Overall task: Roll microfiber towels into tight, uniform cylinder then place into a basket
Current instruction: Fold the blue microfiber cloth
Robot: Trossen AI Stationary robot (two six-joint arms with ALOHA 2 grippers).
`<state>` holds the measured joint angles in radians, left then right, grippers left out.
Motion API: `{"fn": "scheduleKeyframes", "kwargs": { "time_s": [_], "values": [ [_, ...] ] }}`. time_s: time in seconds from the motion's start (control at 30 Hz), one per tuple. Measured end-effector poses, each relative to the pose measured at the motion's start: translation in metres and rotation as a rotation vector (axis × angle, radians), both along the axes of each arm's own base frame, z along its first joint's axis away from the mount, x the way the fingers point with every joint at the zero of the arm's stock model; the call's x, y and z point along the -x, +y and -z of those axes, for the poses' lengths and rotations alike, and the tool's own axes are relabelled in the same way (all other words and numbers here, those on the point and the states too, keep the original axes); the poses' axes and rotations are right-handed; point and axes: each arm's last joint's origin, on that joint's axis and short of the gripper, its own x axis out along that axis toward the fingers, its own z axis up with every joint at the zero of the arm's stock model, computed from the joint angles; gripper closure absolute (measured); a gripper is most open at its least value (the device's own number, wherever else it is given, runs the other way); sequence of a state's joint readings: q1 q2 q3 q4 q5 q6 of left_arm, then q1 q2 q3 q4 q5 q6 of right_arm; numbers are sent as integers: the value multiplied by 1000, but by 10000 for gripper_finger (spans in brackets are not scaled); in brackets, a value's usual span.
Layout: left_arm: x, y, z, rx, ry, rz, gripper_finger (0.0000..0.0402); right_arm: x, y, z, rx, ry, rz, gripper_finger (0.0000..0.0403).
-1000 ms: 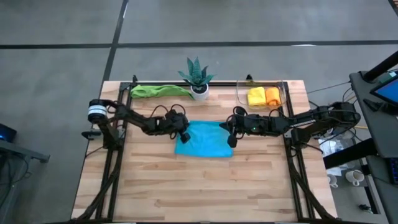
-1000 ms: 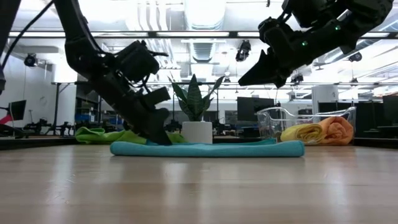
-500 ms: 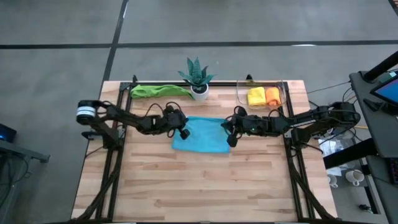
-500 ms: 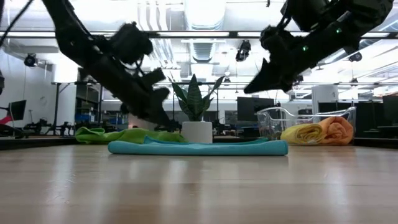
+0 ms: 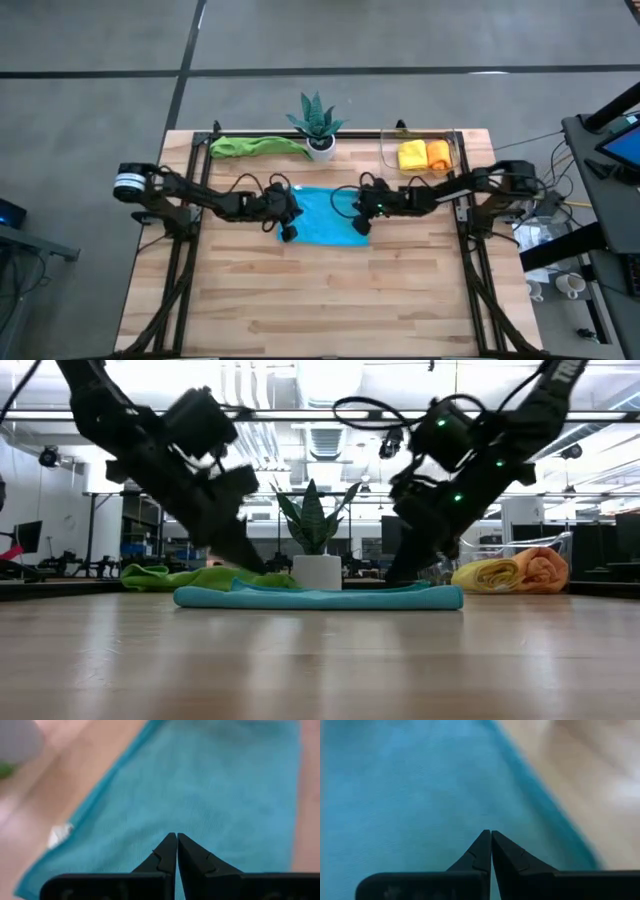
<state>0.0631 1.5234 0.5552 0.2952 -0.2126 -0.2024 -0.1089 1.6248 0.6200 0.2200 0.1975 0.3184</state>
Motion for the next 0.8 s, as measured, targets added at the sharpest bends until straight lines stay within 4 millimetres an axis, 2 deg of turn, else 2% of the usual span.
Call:
{"fn": "scheduleKeyframes", "kwargs": {
  "time_s": [0.13,0.23,0.57,0.8],
  "values": [
    [-2,3,20,7,78,-7,402,-18,1,0,-31,13,-104,394],
    [-4,4,27,9,106,-14,402,-23,0,0,-42,69,-110,394],
    [-3,-4,32,243,105,21,402,-14,-3,10,22,185,0,394],
    [-1,-6,33,267,133,61,402,-13,-3,10,11,180,23,394]
  ]
}}
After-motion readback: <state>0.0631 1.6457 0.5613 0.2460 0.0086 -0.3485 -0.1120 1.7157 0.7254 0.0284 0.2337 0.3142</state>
